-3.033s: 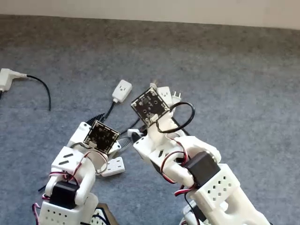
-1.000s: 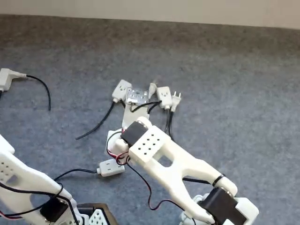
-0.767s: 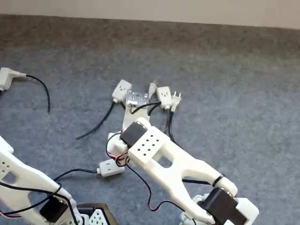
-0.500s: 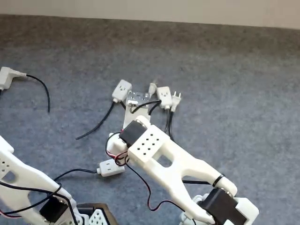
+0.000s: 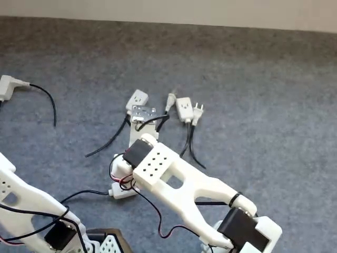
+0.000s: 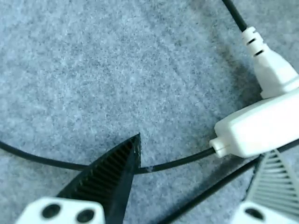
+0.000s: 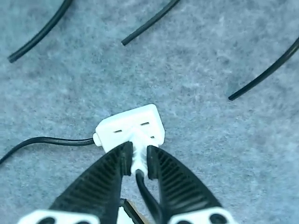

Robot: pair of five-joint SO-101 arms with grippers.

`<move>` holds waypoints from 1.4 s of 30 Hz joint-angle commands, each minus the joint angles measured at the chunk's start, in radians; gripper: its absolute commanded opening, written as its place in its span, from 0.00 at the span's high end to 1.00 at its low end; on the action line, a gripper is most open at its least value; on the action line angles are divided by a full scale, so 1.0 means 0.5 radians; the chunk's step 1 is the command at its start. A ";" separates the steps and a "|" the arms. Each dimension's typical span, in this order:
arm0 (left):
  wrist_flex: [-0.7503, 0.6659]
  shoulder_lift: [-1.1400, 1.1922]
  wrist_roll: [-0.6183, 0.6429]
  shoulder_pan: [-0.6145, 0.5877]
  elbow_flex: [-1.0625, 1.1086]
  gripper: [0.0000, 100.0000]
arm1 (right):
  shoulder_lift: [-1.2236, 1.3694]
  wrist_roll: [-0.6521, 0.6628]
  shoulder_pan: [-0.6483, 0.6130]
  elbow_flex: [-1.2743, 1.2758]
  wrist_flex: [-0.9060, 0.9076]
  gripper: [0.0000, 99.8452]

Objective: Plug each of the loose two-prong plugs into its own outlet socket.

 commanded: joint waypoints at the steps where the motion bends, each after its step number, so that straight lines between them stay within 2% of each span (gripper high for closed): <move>1: -0.009 -0.032 0.009 -0.008 -0.084 0.64 | 0.051 -0.031 -0.044 -0.032 0.041 0.99; 9: -0.009 -0.032 0.009 -0.005 -0.084 0.64 | 0.044 -0.037 0.216 -0.017 0.044 0.99; 16: -0.009 -0.029 0.009 0.008 -0.081 0.64 | 0.054 -0.068 0.229 -0.029 0.137 0.99; 22: 0.015 -0.032 0.006 0.011 -0.081 0.64 | 0.044 -0.046 0.256 -0.029 0.078 0.99; 23: 0.080 -0.035 -0.006 0.011 -0.091 0.64 | 0.041 0.015 0.284 -0.029 0.094 0.99; 25: 0.267 -0.066 -0.215 0.044 -0.137 0.64 | 0.038 0.242 0.394 -0.029 0.084 0.99; 27: 0.537 -0.124 -0.571 0.094 -0.198 0.64 | 0.041 0.595 0.535 -0.032 0.032 0.99; 29: 0.779 -0.189 -0.813 0.186 -0.241 0.64 | 0.038 1.046 0.689 -0.032 0.005 0.99; 31: 0.985 -0.262 -0.884 0.269 -0.293 0.64 | 0.035 1.522 0.839 -0.035 0.014 0.99; 34: 1.255 -0.397 -0.899 0.388 -0.400 0.66 | -0.002 2.062 0.996 -0.103 0.195 0.99; 35: 1.359 -0.446 -0.902 0.434 -0.437 0.68 | -0.032 2.154 1.033 -0.137 0.262 0.99; 37: 1.593 -0.551 -0.908 0.539 -0.511 0.72 | -0.143 2.170 1.091 -0.170 0.327 0.99; 39: 1.854 -0.661 -1.031 0.680 -0.557 0.73 | -0.345 2.182 1.112 -0.149 0.244 0.99; 42: 1.930 -0.852 -1.083 0.852 -0.379 0.73 | -0.766 2.262 1.100 0.044 0.020 0.99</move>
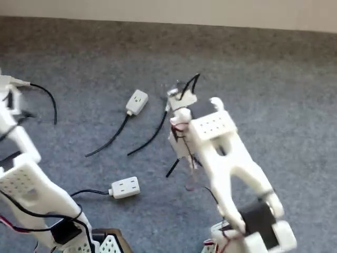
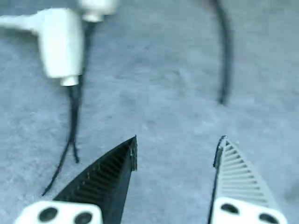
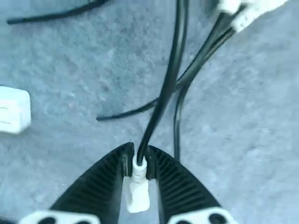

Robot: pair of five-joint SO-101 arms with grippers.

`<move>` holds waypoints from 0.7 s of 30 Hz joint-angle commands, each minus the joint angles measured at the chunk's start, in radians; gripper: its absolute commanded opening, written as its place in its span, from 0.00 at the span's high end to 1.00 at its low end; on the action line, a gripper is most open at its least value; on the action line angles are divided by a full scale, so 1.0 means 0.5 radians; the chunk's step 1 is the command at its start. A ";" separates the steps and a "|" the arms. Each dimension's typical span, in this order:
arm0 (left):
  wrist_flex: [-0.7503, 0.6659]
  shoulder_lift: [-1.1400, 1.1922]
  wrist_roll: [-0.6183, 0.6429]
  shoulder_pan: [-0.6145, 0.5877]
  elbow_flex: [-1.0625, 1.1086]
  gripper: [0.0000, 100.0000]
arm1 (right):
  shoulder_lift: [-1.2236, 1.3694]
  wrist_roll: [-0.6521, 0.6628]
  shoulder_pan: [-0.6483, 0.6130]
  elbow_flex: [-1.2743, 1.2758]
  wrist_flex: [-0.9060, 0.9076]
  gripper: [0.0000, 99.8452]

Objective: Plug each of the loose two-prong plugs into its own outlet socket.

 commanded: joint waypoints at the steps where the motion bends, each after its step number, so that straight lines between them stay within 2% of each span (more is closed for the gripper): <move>1: 0.190 -0.385 -0.089 0.284 0.180 0.72 | -0.591 0.098 -0.014 0.155 -0.232 0.99; 5: 0.184 -0.747 -0.258 0.523 0.680 0.69 | -1.023 0.160 -0.170 0.520 -0.468 0.99; 10: 0.049 -1.404 -0.255 0.919 1.186 0.68 | -1.100 0.153 -0.226 0.664 -0.655 0.99; 12: -0.040 -1.757 -0.249 1.085 1.410 0.64 | -1.119 0.153 -0.226 0.671 -0.717 0.99; 15: -0.322 -2.303 -0.107 1.250 1.892 0.60 | -1.119 0.107 -0.232 0.664 -0.741 0.99; 21: -0.976 -3.239 0.080 1.410 2.960 0.59 | -1.119 0.046 -0.235 0.698 -0.842 0.99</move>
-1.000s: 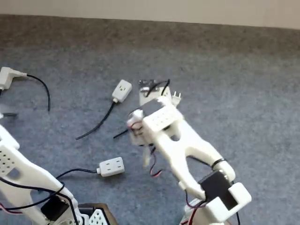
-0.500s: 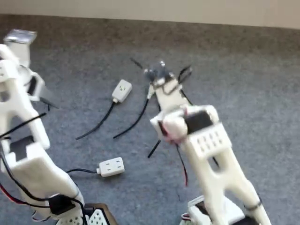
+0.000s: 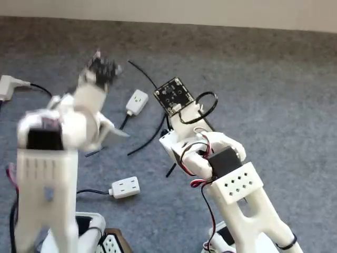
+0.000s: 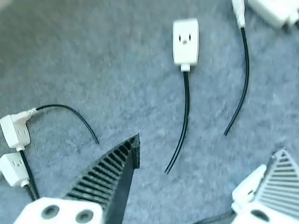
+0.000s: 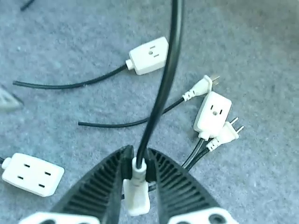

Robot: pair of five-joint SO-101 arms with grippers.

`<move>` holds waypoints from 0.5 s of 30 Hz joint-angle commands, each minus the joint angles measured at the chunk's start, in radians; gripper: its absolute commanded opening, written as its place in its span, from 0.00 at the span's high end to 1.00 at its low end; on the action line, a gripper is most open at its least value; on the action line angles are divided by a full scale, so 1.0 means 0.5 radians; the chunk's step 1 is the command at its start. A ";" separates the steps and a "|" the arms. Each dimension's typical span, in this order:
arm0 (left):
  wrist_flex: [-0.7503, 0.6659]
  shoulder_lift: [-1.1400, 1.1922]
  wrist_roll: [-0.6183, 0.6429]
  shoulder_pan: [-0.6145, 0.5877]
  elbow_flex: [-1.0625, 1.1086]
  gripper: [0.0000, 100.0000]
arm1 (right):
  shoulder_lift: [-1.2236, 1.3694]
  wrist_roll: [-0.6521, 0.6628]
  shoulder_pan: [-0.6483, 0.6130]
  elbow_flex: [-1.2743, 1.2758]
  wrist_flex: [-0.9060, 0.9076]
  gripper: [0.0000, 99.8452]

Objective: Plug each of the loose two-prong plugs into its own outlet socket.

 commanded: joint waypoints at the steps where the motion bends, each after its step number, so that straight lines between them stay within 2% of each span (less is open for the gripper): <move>1: -0.460 -0.741 0.132 0.137 0.778 0.59 | -0.072 -0.074 -0.023 0.005 -0.075 0.99; 7: -0.654 -1.382 0.381 0.345 1.361 0.52 | -0.075 -0.157 -0.066 0.140 -0.213 0.99; 11: -0.644 -1.794 0.387 0.459 1.560 0.52 | -0.075 -0.166 -0.087 0.247 -0.348 0.99; 15: -0.629 -2.088 0.387 0.443 1.766 0.52 | -0.075 -0.255 -0.106 0.226 -0.358 0.99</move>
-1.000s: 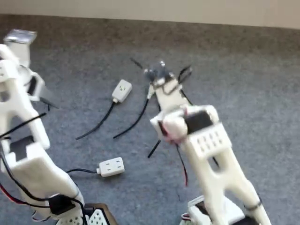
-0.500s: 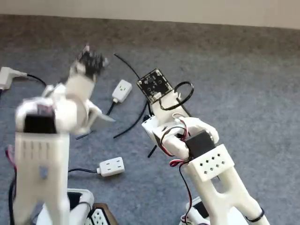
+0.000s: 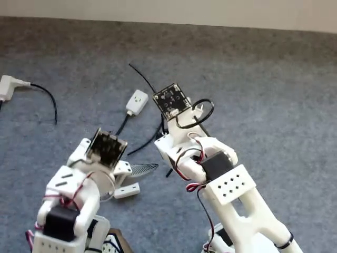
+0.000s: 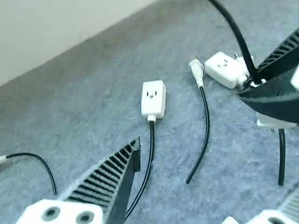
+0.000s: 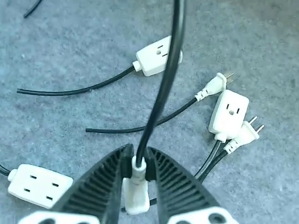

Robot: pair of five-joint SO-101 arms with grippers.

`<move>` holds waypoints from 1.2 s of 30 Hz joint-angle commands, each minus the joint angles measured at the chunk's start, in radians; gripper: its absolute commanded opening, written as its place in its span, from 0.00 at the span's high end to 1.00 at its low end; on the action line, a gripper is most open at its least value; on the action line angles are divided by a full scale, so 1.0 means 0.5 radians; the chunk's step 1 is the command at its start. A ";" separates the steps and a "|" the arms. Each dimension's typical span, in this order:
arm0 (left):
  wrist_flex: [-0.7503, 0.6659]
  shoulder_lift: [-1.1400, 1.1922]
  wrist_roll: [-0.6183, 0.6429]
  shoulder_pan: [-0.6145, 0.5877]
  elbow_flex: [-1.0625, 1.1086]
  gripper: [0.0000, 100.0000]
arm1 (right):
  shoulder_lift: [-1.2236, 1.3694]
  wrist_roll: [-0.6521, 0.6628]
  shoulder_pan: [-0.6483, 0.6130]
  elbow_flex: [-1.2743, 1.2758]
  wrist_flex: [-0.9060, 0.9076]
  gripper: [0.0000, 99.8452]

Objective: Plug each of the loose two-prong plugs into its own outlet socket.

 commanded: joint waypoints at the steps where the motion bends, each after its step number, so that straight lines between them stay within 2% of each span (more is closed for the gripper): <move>1: -0.018 -0.308 0.012 0.023 0.183 0.52 | -0.063 -0.049 -0.066 -0.054 -0.032 0.99; 6: -0.021 -0.305 0.015 0.026 0.219 0.54 | -0.041 -0.037 -0.345 -0.164 0.195 0.99; 9: -0.025 -0.293 0.012 0.032 0.262 0.54 | -0.038 -0.037 -0.407 -0.305 0.364 0.99; 12: -0.132 -0.284 0.009 0.020 0.336 0.54 | -0.038 -0.037 -0.404 -0.450 0.514 0.99; 20: -0.144 -0.281 0.009 0.014 0.351 0.54 | -0.038 0.037 -0.397 -0.566 0.738 0.99; 26: -0.196 -0.281 0.006 -0.106 0.351 0.54 | -0.057 0.144 -0.397 -0.578 0.947 0.99; 31: -0.190 -0.281 0.009 -0.112 0.348 0.54 | -0.038 0.279 -0.394 -0.655 1.158 0.99; 34: -0.190 -0.281 0.009 -0.112 0.351 0.54 | -0.035 0.328 -0.290 -0.520 1.155 0.99; 36: -0.190 -0.281 0.009 -0.118 0.354 0.54 | -0.051 0.365 -0.158 -0.324 1.014 0.99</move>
